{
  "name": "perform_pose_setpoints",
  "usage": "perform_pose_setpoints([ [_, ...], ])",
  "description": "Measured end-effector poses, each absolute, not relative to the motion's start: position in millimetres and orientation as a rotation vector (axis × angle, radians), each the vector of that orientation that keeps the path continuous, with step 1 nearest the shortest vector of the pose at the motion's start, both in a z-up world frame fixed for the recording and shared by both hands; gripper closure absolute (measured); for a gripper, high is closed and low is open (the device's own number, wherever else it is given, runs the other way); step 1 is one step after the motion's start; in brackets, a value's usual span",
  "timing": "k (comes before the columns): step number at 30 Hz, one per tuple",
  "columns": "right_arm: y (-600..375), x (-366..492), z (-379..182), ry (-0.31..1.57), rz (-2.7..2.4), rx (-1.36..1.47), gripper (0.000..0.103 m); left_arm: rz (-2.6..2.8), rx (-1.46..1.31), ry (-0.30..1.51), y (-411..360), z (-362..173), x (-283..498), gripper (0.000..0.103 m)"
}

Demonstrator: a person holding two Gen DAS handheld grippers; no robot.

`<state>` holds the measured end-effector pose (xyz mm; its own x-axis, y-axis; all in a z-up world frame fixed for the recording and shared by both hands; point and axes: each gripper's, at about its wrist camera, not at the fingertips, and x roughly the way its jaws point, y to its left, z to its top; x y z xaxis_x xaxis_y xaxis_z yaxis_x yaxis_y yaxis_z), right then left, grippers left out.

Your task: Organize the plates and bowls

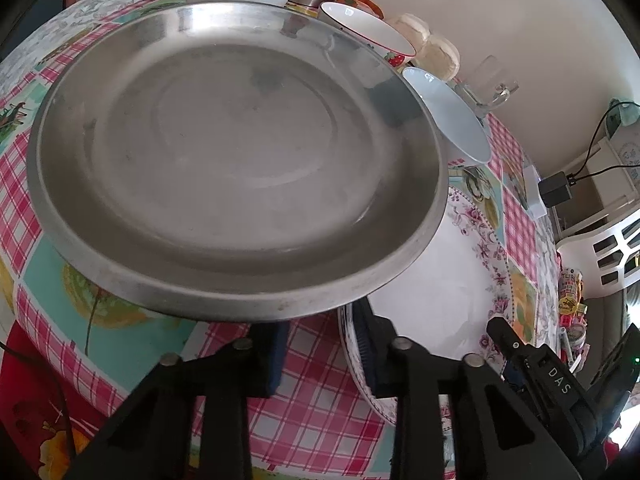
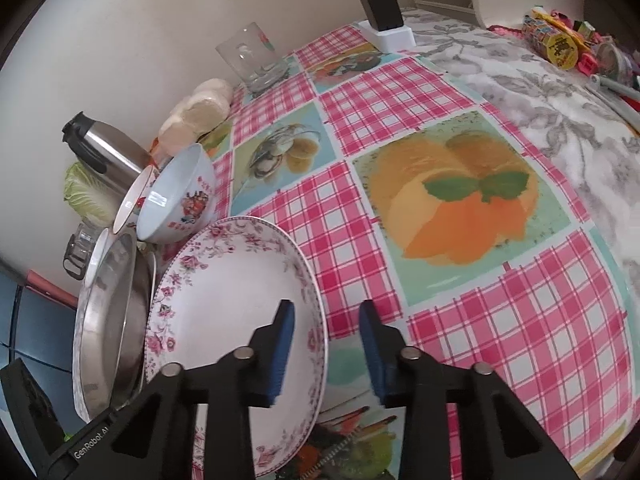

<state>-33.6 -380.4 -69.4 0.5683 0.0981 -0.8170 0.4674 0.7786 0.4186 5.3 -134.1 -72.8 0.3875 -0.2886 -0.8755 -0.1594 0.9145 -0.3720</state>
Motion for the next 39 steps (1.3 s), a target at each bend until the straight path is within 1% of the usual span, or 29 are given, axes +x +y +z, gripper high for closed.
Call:
perform_pose_setpoints([
  [3, -380.6, -33.5, -70.4, 0.962, -0.238, 0.659, 0.077, -0.108, -0.454, 1.179, -137.0, -76.4, 10.1, 0.081],
  [8, -377.7, -31.7, -71.0, 0.969, -0.237, 0.637, 0.080, -0.130, -0.434, 1.180, -145.6, -78.7, 17.1, 0.085],
  [10, -377.7, -32.0, -71.0, 0.968, -0.234, 0.638, 0.080, -0.153, -0.445, 1.187, -148.7, -80.4, 17.8, 0.091],
  [19, -378.9, -33.5, -69.6, 0.966, -0.243, 0.619, 0.080, -0.211, -0.456, 1.214, -156.7, -81.4, 12.3, 0.092],
  [28, -406.9, -50.8, -70.3, 0.929, -0.314, 0.686, 0.080, -0.339, -0.382, 1.260, -187.8, -82.2, 5.4, 0.091],
  [30, -413.6, -54.7, -70.8, 0.919, -0.324, 0.705, 0.081, -0.357, -0.372, 1.267, -192.0, -82.6, 5.9, 0.091],
  [39, -425.6, -61.9, -73.8, 0.885, -0.302, 0.773, 0.082, -0.360, -0.477, 1.272, -183.5, -90.7, 14.8, 0.091],
])
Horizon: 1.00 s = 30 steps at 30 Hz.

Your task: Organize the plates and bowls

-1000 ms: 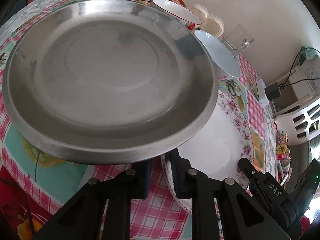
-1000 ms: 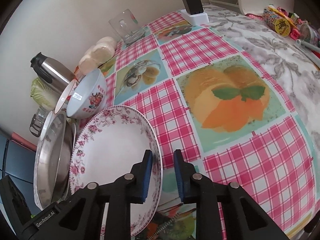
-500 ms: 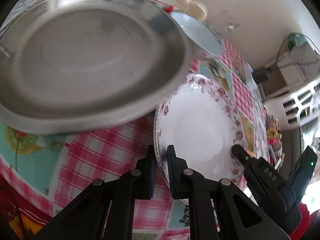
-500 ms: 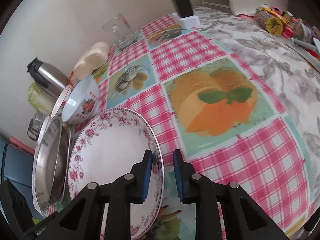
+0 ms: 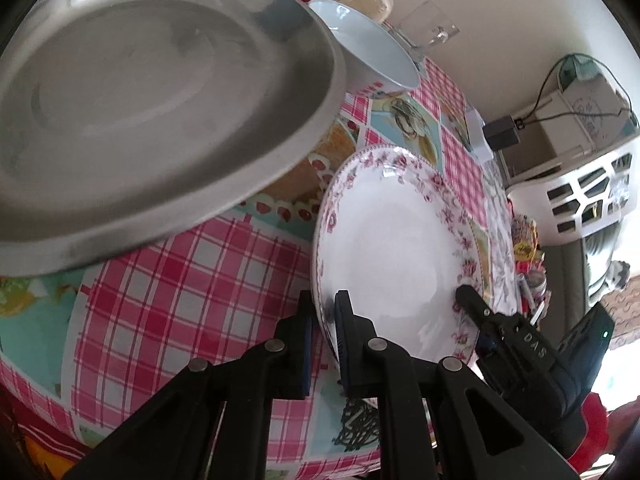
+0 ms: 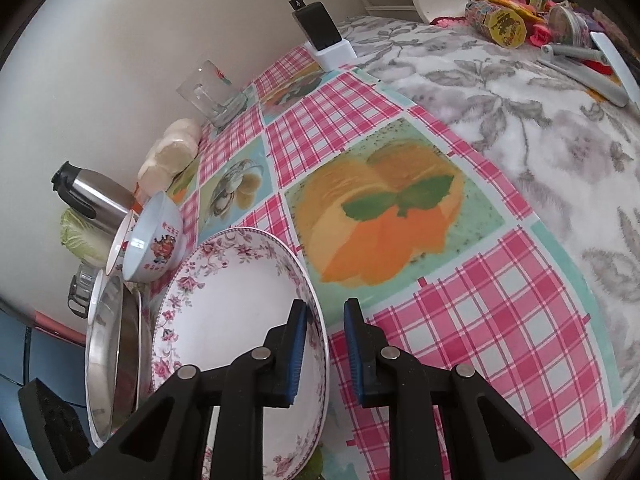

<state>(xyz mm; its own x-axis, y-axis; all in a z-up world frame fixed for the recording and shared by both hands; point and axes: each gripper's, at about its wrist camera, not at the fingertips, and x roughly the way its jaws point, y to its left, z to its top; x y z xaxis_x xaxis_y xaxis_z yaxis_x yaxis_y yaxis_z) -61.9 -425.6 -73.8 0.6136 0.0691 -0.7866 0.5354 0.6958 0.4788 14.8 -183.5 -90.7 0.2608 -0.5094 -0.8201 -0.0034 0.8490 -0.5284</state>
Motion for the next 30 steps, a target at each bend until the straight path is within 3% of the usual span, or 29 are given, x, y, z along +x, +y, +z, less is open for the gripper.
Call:
perform_pose_setpoints([
  [20, -416.7, -56.1, -76.3, 0.847, -0.273, 0.723, 0.082, -0.349, -0.476, 1.219, -178.8, -91.4, 23.4, 0.091],
  [30, -416.1, -56.9, -75.2, 0.850, -0.262, 0.730, 0.090, -0.363, -0.390, 1.225, -189.1, -86.8, 27.9, 0.090],
])
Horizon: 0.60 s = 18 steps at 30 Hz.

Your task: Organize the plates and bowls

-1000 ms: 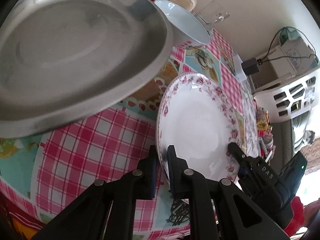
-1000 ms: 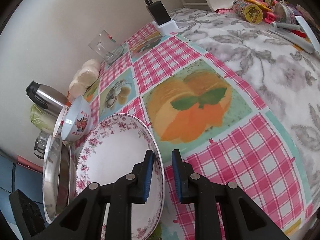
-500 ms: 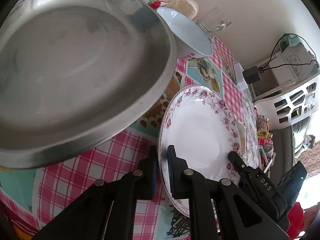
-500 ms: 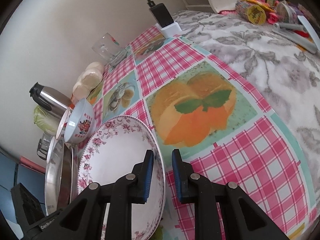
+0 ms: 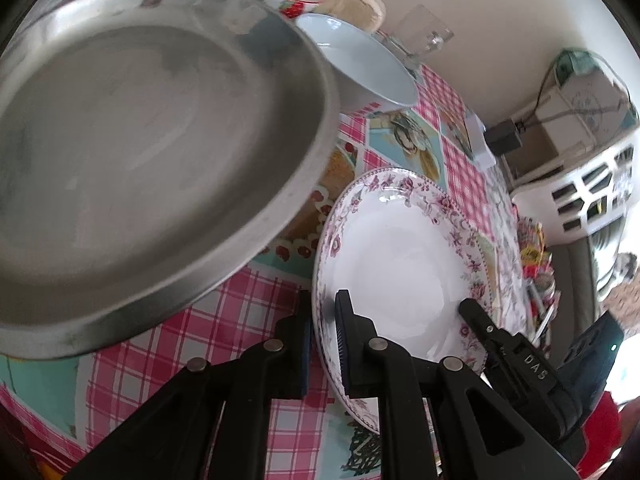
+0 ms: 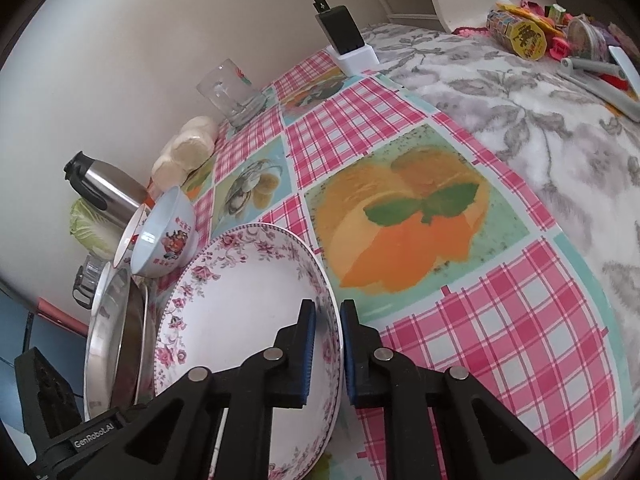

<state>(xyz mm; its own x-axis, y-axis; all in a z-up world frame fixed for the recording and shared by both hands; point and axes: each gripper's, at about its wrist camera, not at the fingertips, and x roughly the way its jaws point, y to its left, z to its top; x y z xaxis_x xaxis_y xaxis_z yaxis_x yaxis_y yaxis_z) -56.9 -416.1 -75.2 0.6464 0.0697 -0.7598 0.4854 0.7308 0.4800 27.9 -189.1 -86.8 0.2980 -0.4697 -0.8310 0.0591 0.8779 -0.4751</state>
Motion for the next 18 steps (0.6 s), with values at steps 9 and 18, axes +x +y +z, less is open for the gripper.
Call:
perform_pose_setpoints([
  [9, -423.1, -65.1, -75.8, 0.838, -0.274, 0.764, 0.090, -0.405, -0.325, 1.238, -198.6, -86.7, 27.6, 0.091],
  [18, -425.3, -70.7, -73.9, 0.839, -0.292, 0.775, 0.090, -0.449, -0.305, 1.194, -202.0, -70.7, 27.2, 0.090],
])
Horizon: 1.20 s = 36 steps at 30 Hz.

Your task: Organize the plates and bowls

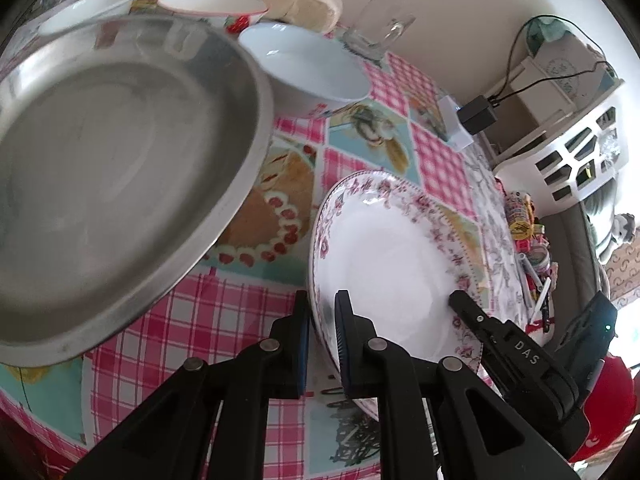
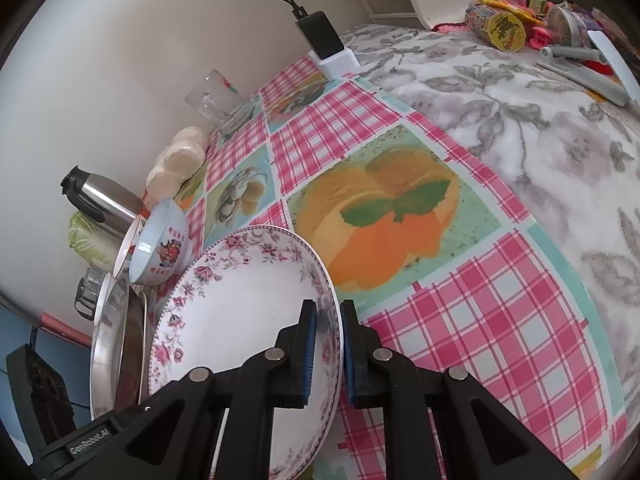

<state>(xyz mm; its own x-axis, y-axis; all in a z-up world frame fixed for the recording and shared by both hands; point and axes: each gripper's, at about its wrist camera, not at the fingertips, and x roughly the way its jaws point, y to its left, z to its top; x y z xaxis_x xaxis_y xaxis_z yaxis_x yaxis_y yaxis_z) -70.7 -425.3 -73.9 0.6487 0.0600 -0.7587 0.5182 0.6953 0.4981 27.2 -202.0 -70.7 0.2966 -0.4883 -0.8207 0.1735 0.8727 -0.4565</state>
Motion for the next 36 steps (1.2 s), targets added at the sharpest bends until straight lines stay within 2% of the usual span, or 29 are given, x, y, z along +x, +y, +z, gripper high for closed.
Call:
perform_pose_setpoints([
  [11, -429.5, -80.2, -71.2, 0.816, -0.302, 0.798, 0.090, -0.515, -0.267, 1.159, -208.3, -55.0, 27.7, 0.087],
  [24, -417.4, -79.2, -41.8, 0.758, -0.302, 0.726, 0.090, -0.575, -0.275, 1.107, -199.8, -31.4, 32.7, 0.087],
  [36, -382.0, -61.3, -15.1, 0.733, -0.280, 0.653, 0.090, -0.576, -0.332, 1.071, -153.0, -13.4, 51.1, 0.087],
])
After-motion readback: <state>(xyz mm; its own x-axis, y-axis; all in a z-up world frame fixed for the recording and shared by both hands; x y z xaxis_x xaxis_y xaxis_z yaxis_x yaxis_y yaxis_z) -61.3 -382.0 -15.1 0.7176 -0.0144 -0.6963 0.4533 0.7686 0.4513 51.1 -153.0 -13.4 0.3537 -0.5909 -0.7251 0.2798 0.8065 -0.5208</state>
